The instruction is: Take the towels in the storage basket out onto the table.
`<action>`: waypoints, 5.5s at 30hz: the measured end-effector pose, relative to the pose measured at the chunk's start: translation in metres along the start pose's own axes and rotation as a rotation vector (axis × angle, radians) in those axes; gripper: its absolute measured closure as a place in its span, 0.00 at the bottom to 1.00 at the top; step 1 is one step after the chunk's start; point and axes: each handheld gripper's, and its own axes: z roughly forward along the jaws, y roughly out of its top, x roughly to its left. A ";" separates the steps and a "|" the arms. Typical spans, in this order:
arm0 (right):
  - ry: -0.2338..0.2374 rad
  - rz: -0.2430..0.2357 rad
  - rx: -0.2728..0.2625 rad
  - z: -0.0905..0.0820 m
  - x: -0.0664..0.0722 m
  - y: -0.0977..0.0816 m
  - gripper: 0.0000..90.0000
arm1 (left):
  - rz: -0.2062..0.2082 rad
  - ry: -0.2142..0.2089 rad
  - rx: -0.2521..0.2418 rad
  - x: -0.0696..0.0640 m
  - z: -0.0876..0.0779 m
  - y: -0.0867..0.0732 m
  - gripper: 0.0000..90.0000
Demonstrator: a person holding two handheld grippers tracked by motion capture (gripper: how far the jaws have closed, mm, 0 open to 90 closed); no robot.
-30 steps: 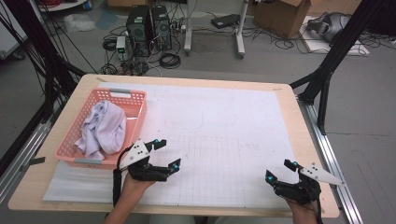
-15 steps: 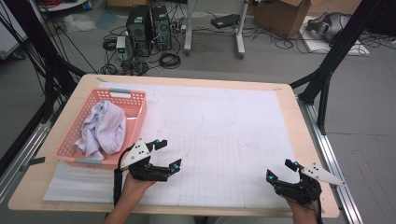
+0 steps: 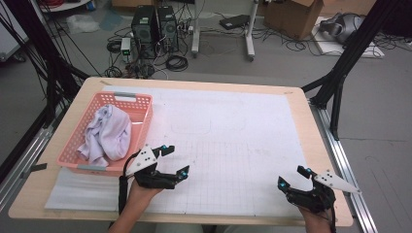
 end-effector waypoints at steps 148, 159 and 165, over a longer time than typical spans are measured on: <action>-0.011 0.038 -0.002 0.000 -0.002 0.000 0.12 | -0.182 0.617 0.646 0.191 -0.063 0.032 0.22; -0.008 0.043 -0.005 0.000 -0.003 0.000 0.12 | -0.227 0.649 0.765 0.198 -0.044 0.013 0.17; 0.001 0.036 -0.003 0.000 -0.001 0.000 0.12 | -0.150 0.673 0.797 0.192 -0.043 0.018 0.61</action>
